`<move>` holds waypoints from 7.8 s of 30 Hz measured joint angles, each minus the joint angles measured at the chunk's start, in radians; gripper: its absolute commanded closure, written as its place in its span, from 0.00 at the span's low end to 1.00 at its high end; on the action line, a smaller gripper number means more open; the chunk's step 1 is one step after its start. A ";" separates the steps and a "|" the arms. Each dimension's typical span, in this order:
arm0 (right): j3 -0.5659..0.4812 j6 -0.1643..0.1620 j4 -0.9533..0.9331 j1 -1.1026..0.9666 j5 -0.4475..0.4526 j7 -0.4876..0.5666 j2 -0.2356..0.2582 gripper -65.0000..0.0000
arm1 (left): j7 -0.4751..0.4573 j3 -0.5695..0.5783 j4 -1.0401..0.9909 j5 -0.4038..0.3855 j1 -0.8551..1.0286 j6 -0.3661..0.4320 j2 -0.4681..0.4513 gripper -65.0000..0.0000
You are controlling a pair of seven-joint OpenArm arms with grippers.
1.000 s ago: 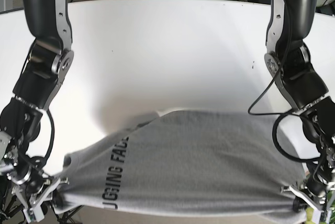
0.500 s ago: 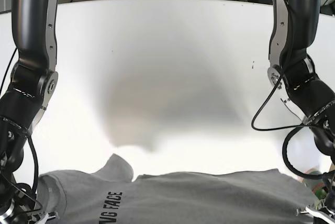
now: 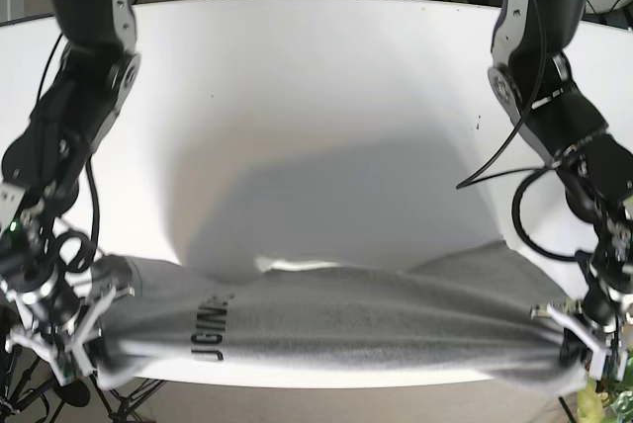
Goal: Fold the T-shirt properly
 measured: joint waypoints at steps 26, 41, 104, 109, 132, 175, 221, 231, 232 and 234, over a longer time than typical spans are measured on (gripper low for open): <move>0.269 0.005 0.127 -0.550 0.006 0.010 -0.224 1.00 | -0.011 -0.140 0.088 -0.008 0.537 -0.128 0.009 1.00; 0.304 0.005 0.158 -0.712 0.005 0.004 -0.278 1.00 | -0.010 -0.182 0.069 -0.008 0.697 -0.130 0.010 1.00; 0.380 -0.002 0.031 -0.960 0.154 0.026 -0.291 0.56 | -0.185 -0.242 -0.041 -0.019 0.911 -0.120 -0.073 0.64; 0.380 -0.002 0.030 -0.958 0.154 0.019 -0.292 0.89 | -0.185 -0.242 -0.045 -0.019 0.888 -0.123 -0.073 0.88; 0.375 0.000 0.032 -1.031 0.161 0.019 -0.165 0.89 | -0.138 -0.289 0.085 -0.011 1.045 -0.122 -0.073 0.88; 0.302 -0.002 0.032 -1.023 0.161 0.019 -0.169 0.90 | -0.093 -0.221 -0.077 -0.039 0.869 -0.131 -0.012 0.93; 0.305 -0.002 0.170 -1.046 0.165 0.019 -0.157 0.26 | -0.048 -0.306 0.279 -0.177 1.135 -0.127 -0.041 0.48; 0.336 -0.002 0.165 -0.887 0.154 0.005 -0.151 0.26 | -0.037 -0.298 0.281 -0.216 0.935 -0.126 -0.065 0.48; 0.333 -0.002 0.164 -0.871 0.154 0.009 -0.151 0.26 | -0.037 -0.289 0.280 -0.215 0.915 -0.126 -0.066 0.48; 0.329 -0.002 0.163 -0.831 0.154 0.008 -0.152 0.26 | -0.037 -0.253 0.260 -0.212 0.868 -0.120 -0.070 0.48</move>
